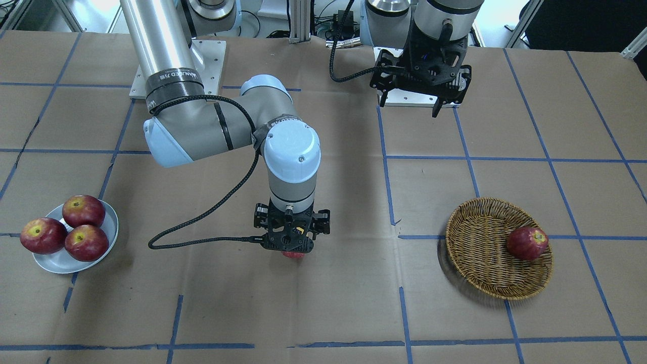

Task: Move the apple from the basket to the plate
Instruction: 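Lower the right gripper onto the apple and close it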

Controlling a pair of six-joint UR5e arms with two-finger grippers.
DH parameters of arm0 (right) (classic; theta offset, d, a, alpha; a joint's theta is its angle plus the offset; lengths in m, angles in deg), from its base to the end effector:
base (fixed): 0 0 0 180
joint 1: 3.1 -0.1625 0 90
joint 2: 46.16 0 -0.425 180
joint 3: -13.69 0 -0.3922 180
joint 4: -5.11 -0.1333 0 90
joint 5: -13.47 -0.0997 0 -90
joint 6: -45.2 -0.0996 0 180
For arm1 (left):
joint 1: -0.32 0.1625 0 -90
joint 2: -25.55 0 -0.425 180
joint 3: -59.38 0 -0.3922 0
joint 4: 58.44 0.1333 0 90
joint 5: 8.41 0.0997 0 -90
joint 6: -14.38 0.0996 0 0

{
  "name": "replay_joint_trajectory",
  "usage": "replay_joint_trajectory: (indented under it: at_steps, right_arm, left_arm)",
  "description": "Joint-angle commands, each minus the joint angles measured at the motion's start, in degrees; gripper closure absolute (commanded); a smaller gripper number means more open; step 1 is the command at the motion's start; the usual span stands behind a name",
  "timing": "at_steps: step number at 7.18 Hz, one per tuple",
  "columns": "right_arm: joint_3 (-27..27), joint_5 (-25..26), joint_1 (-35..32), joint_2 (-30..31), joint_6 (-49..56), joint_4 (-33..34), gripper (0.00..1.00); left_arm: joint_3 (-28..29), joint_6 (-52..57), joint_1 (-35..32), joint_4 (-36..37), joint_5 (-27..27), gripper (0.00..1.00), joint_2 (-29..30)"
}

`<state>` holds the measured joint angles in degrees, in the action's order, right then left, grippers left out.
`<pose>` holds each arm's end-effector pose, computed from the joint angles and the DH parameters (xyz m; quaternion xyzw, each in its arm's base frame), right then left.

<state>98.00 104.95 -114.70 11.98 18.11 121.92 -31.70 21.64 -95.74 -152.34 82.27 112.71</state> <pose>0.3708 -0.5815 0.2520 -0.0480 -0.9988 0.0104 0.0095 -0.1807 -0.4503 0.4958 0.1161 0.9930 0.0187 0.0057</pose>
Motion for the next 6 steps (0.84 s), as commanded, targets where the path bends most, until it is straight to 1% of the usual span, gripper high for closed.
replay_joint_trajectory:
  at_steps: [1,2,3,4,5,6]
  right_arm:
    - [1.29,0.01,0.07,-2.15,0.63,1.30,0.00]
    - [1.82,0.01,0.24,-3.28,0.81,3.92,0.00]
    - [2.17,-0.07,0.24,-4.51,0.81,4.99,0.00]
    - [2.17,-0.07,0.24,-4.87,0.81,5.61,0.06]
    - [2.17,0.01,0.07,-4.97,0.63,5.70,0.29]
    - [2.09,0.10,0.15,-4.88,0.63,5.70,0.35]
  left_arm:
    - [-0.93,0.04,0.09,0.12,0.02,0.01,-0.32]
    - [-1.55,0.12,0.70,0.12,0.02,0.01,-1.11]
    - [-2.60,0.21,1.66,0.21,-0.07,0.01,-1.64]
    - [-3.39,0.21,1.84,0.56,-0.07,0.01,-2.17]
    - [-3.48,0.73,1.85,0.65,-0.07,0.01,-2.26]
    - [-3.49,0.83,1.85,0.74,-0.07,0.01,-2.26]
